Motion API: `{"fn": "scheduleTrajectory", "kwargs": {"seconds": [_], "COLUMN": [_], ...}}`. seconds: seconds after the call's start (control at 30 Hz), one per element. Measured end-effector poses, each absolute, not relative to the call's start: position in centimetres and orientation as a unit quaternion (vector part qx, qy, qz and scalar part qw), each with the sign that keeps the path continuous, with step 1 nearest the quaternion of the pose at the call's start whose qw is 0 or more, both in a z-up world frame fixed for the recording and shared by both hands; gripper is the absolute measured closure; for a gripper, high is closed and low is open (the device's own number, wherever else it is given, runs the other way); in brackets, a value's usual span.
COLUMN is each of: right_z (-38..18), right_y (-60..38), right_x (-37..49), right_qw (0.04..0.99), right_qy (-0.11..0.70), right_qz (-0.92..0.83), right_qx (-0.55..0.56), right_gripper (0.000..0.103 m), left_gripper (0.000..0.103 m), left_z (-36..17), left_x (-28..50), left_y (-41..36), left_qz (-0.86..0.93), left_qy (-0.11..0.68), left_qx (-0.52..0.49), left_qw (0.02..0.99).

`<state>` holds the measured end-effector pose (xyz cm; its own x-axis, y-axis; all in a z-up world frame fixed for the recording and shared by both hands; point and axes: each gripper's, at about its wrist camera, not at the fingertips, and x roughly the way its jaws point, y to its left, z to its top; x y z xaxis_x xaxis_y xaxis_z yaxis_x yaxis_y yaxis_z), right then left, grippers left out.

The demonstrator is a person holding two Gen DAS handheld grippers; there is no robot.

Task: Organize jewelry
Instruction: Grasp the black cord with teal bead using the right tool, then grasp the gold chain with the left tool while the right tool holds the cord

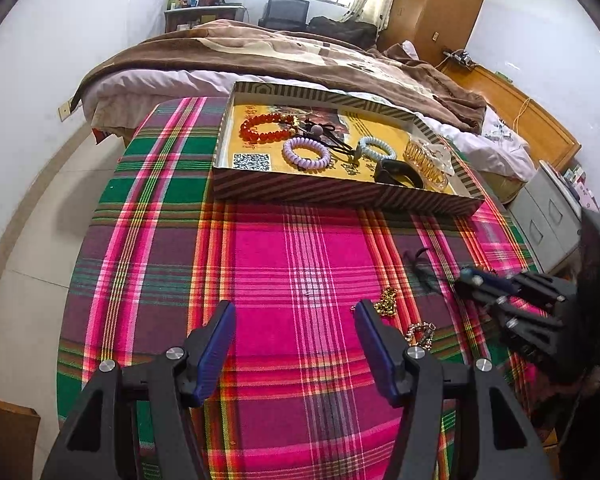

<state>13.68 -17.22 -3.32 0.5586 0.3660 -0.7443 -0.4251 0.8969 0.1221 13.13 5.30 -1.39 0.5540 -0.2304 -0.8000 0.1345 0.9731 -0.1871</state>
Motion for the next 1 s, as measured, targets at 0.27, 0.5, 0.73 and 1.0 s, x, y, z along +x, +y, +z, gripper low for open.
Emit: {"fn": "scheduleTrajectory", "kwargs": {"seconds": [0.27, 0.5, 0.73, 1.0], "right_z": [-0.4, 0.6, 1.0, 1.0], "right_y": [-21.4, -22.7, -23.4, -23.9], "right_x": [12.6, 11.9, 11.3, 11.2], "right_qw": [0.907, 0.914, 0.917, 0.917], "right_qy": [0.369, 0.353, 0.342, 0.341], "right_qz": [0.201, 0.196, 0.196, 0.196], "right_qx": [0.027, 0.047, 0.053, 0.059], "right_gripper": [0.085, 0.085, 0.085, 0.085], "left_gripper": [0.042, 0.042, 0.042, 0.049], "left_z": [-2.6, -3.6, -4.0, -4.1], "left_x": [14.9, 15.6, 15.5, 15.1], "left_y": [3.3, 0.3, -1.8, -2.6], "left_qz": [-0.122, -0.153, -0.164, -0.167], "left_qy": [0.481, 0.489, 0.491, 0.485], "left_qx": [-0.011, 0.037, 0.08, 0.096], "left_qw": [0.868, 0.858, 0.852, 0.853]}}
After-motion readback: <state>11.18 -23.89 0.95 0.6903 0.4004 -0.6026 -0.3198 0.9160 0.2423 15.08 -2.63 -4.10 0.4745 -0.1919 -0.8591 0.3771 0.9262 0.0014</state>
